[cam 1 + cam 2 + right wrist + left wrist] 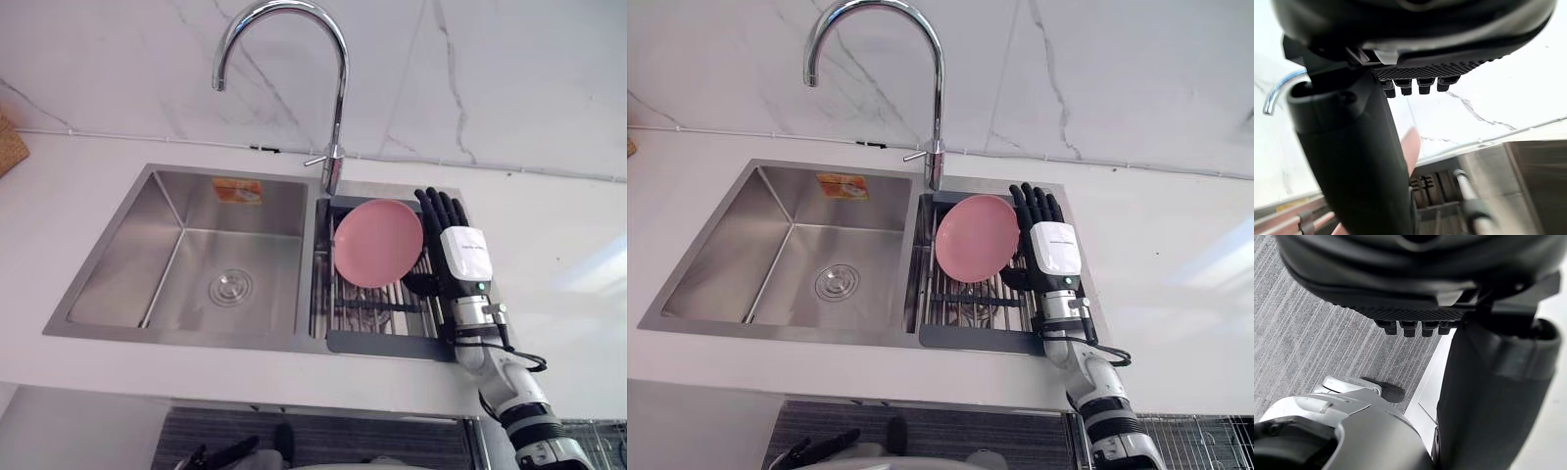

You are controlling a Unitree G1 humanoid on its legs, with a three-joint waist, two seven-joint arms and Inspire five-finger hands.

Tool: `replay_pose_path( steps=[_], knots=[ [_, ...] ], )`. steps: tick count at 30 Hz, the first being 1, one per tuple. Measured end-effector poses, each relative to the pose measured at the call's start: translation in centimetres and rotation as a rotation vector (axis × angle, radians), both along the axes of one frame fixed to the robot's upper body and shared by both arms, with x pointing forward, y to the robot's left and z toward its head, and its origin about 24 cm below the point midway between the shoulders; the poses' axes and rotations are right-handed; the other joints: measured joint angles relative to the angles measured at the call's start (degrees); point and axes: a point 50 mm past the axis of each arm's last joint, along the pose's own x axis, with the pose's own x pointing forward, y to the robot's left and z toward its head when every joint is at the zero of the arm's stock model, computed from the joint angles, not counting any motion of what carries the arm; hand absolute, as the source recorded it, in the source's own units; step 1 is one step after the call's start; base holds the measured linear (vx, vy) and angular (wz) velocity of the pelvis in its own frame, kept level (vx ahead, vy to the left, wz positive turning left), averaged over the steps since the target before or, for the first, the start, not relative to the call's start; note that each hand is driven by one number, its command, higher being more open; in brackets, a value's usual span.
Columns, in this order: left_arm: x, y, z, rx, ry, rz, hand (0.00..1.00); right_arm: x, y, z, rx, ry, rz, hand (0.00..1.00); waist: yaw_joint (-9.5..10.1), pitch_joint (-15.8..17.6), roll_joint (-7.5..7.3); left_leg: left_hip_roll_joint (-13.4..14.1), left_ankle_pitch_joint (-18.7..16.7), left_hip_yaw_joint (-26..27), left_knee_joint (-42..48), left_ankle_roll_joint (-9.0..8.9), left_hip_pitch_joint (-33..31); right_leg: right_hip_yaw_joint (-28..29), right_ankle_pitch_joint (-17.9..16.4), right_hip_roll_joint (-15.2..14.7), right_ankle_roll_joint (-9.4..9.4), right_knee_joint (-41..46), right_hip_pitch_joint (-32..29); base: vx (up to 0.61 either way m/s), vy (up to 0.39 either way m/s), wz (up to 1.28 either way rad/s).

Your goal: Walk over to the sink, pick up the cup, carry it to the dishwasher, place the cup inside the dishwasher, then close the dishwasher door

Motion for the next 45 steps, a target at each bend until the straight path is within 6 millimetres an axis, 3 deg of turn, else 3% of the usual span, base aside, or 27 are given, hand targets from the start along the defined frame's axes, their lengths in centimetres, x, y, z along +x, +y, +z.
replay_pose_path(
  steps=[3, 19, 20, 31, 45],
  knots=[
    [0.2, -0.1, 0.0, -0.006, -0.018, -0.006, 1.0, 0.1, 0.3, 0.0, -0.024, -0.03, 0.009, 1.0, 0.9, 0.41, 0.33, -0.04, -0.05, -0.21, -0.01, -0.04, 0.11, -0.19, 0.07, -0.03, 0.1, -0.02, 0.25, 0.01, -0.018, 0.05],
    [0.1, -0.1, 0.0, -0.008, -0.017, -0.007, 1.0, 0.9, 0.7, -0.5, -0.1, 0.054, 0.043, 1.0, 1.01, 0.6, 0.26, -0.1, -0.07, -1.21, -0.03, -0.09, 0.17, -1.48, -0.07, 0.03, -0.02, -0.21, 1.09, 0.0, -0.008, 0.03],
    [0.1, -0.1, 0.0, -0.008, -0.016, -0.007, 1.0, 1.0, 0.8, -0.5, -0.103, 0.06, 0.047, 0.0, 1.0, 0.6, 0.24, -0.1, -0.06, -1.21, -0.04, -0.1, 0.18, -1.48, -0.08, 0.03, -0.01, -0.21, 1.09, 0.0, 0.0, 0.0],
    [0.2, 0.1, 0.1, 0.0, -0.017, -0.019, 1.0, 2.1, 0.0, 0.4, -0.135, 0.097, 0.066, 0.0, 1.01, 1.0, -0.56, -0.04, 0.13, -1.22, -0.04, -0.28, 0.17, -1.65, -0.17, 0.05, 0.27, -0.15, 1.1, 0.0, 0.0, 0.0],
    [0.3, 0.2, 0.1, 0.002, -0.019, -0.026, 1.0, 2.3, -0.5, 0.0, -0.173, 0.162, 0.081, 0.0, 1.14, 0.99, -0.71, 0.55, 0.26, -1.13, -0.09, -0.64, 0.61, -1.72, -0.51, 0.52, 0.25, 0.02, 1.42, 0.0, 0.0, 0.0]
  ],
)
